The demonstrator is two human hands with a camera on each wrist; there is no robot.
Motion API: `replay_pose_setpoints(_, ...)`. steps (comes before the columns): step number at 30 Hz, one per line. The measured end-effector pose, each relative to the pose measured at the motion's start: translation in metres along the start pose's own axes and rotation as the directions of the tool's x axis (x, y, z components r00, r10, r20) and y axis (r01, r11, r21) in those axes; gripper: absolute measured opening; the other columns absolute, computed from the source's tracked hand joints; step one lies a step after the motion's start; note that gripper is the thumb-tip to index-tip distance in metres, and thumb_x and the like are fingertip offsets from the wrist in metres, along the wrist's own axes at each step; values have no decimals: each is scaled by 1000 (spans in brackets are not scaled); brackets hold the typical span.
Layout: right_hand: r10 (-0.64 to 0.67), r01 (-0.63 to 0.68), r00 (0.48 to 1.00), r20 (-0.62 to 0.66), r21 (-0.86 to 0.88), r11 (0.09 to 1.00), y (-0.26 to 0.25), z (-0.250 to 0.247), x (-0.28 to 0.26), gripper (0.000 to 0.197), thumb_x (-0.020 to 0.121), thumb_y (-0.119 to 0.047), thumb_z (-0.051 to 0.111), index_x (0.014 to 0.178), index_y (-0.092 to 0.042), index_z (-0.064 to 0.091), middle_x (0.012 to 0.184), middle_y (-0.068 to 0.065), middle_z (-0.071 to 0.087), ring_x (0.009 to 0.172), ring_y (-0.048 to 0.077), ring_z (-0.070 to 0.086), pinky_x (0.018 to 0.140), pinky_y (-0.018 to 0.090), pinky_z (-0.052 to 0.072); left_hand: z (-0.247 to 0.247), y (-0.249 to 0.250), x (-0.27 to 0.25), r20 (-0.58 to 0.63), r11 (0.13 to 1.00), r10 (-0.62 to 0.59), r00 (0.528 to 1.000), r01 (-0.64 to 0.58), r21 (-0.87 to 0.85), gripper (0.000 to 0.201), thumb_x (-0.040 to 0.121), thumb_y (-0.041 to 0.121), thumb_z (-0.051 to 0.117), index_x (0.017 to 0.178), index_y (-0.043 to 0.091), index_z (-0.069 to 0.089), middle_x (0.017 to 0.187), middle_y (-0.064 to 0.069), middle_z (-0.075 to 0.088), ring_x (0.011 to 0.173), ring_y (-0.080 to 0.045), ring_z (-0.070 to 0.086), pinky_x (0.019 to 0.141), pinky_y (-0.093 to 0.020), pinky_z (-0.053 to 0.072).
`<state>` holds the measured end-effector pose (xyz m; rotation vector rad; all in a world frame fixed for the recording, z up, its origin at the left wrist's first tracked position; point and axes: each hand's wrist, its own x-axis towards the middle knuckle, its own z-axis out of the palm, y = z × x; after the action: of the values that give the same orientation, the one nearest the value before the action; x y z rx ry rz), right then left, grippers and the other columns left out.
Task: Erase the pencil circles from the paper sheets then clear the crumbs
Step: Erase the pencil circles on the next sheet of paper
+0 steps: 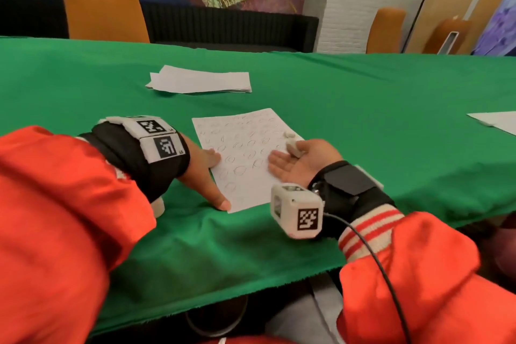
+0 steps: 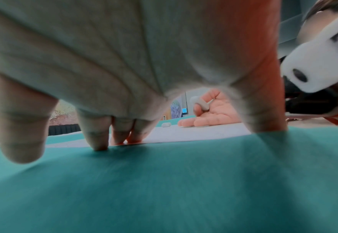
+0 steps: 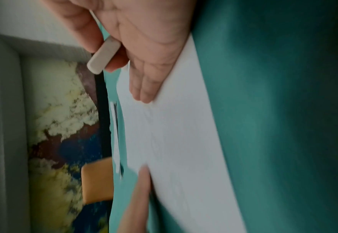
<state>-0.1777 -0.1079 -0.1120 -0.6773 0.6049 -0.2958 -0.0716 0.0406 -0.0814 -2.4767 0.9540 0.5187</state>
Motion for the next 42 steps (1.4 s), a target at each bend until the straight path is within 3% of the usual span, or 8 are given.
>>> replay_pose_setpoints(2, -127, 133, 983, -136, 38, 990, -22, -17, 6, 33, 96, -4, 26, 98, -3, 59, 148, 13, 33, 140, 31, 23, 116, 41, 21, 1, -1, 1, 1, 1000, 1, 1000, -1, 2, 115, 70, 77, 55, 152, 20, -3, 159, 7, -4, 145, -16, 17, 117, -33, 13)
replay_pose_setpoints(5, -231, 251, 926, -298, 32, 967, -47, -32, 12, 44, 97, -7, 26, 139, 0, 38, 152, 15, 18, 141, 27, 14, 116, 40, 15, 1, -2, 4, 3, 1000, 6, 1000, -6, 1, 117, 69, 77, 55, 152, 19, -2, 160, 6, -3, 145, -16, 15, 118, -35, 13)
replay_pose_setpoints(12, -39, 42, 995, 95, -31, 999, -7, 1, -14, 26, 97, -9, 33, 78, -3, 48, 137, 23, 46, 125, 35, 45, 102, 43, 38, 1, -1, 3, -2, 1000, 5, 1000, -5, -22, 115, 70, 75, 56, 152, 19, -1, 160, 6, -1, 145, -16, 16, 118, -34, 13)
replay_pose_setpoints(19, -49, 49, 998, -42, -10, 999, -6, -7, -1, 26, 100, -11, 32, 84, -1, 50, 128, 26, 48, 124, 35, 44, 106, 45, 35, 1, -2, 3, -8, 1000, 7, 1000, -7, -29, 115, 70, 75, 58, 153, 20, 0, 160, 6, 0, 144, -16, 18, 117, -32, 15)
replay_pose_setpoints(24, -188, 219, 951, -243, 108, 970, -44, -29, 5, 35, 101, -12, 30, 129, 4, 43, 142, 21, 40, 134, 29, 37, 112, 39, 29, 1, -2, 3, -15, 1000, 10, 1000, -11, -28, 114, 70, 74, 58, 153, 19, 1, 160, 4, 2, 144, -17, 18, 117, -34, 14)
replay_pose_setpoints(32, -50, 49, 997, 51, 21, 999, -8, 1, -13, 25, 100, -12, 33, 85, -1, 50, 126, 26, 50, 122, 36, 46, 107, 43, 35, 1, -1, 4, -16, 999, 7, 1000, -8, -51, 112, 71, 72, 58, 153, 20, 2, 160, 4, 4, 144, -16, 19, 115, -32, 16)
replay_pose_setpoints(38, -55, 53, 998, -43, -40, 998, -9, -6, 1, 27, 100, -10, 29, 84, -1, 48, 131, 28, 46, 127, 37, 42, 109, 45, 33, 2, -2, 4, -16, 999, 11, 1000, -12, -52, 114, 70, 73, 60, 153, 19, 3, 160, 2, 5, 144, -18, 19, 116, -33, 16)
replay_pose_setpoints(42, -178, 189, 962, -208, 36, 981, -38, -27, 9, 27, 101, -11, 29, 115, 4, 48, 137, 26, 42, 129, 34, 41, 110, 43, 32, 2, -1, 3, -32, 997, 19, 999, -21, -72, 112, 70, 71, 61, 152, 18, 7, 159, 0, 11, 143, -19, 23, 115, -32, 19)
